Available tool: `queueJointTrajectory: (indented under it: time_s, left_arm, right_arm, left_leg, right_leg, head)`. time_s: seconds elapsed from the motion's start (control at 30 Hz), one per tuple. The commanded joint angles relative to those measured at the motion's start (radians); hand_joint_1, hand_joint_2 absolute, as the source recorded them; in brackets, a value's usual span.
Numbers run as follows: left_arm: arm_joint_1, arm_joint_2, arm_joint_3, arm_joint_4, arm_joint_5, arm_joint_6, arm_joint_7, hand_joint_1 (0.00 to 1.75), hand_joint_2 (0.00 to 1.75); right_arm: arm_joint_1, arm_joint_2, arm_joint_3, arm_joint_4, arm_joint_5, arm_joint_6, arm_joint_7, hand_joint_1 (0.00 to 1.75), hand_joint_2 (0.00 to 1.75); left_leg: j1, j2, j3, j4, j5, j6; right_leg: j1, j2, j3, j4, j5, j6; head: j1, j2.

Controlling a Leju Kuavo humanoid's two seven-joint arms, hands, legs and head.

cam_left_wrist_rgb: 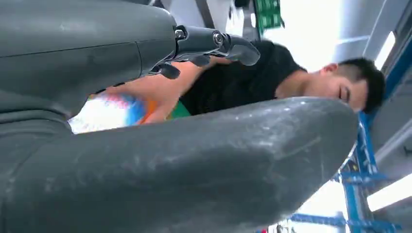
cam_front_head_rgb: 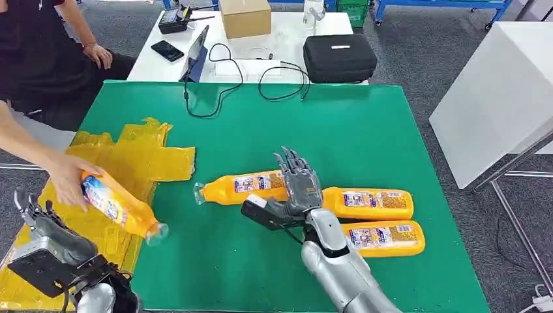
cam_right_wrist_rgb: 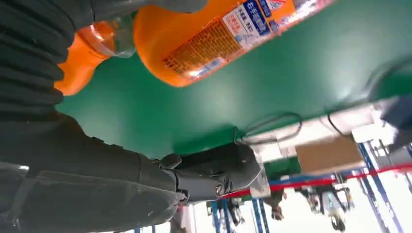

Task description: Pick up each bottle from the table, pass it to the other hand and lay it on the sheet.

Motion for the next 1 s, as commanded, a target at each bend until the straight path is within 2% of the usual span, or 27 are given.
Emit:
queueJointTrajectory:
  time_s: [0.03,0.5,0.7,1.0]
  left_arm:
    - [-0.08,0.0,-0.056,0.064,-0.007,-0.022,0.011,0.0,0.0]
    - [-0.089,0.0,-0.056,0.074,-0.003,-0.033,0.011,0.0,0.0]
    - [-0.106,0.0,-0.057,0.091,0.008,-0.049,0.008,0.0,0.0]
    - [-0.116,0.0,-0.06,0.098,0.031,-0.07,0.011,0.0,0.0]
  right_arm:
    - [-0.216,0.093,-0.03,0.427,0.021,0.064,0.015,0.0,1.75]
    - [-0.246,0.104,-0.025,0.479,0.031,0.076,0.029,0.0,1.75]
    - [-0.273,0.117,-0.022,0.54,0.023,0.157,0.02,0.0,1.75]
    - [-0.311,0.107,-0.001,0.607,0.054,0.312,0.123,0.0,1.75]
  left_leg:
    - [0.0,0.002,0.003,0.0,-0.001,-0.002]
    - [0.0,0.0,0.001,0.0,0.0,-0.001]
    - [0.0,-0.001,0.002,0.0,0.0,-0.002]
    - [0.0,-0.001,0.002,0.0,0.0,-0.001]
  right_leg:
    - [0.0,0.0,0.003,0.0,-0.001,0.0]
    - [0.0,-0.001,0.001,0.0,-0.001,0.0]
    - [0.0,-0.002,0.003,0.0,-0.001,0.0]
    - [0.0,-0.002,0.002,0.0,-0.001,0.0]
  head:
    - [0.0,0.0]
    - [0.0,0.0]
    - [0.0,0.0]
    - [-0.001,0.0]
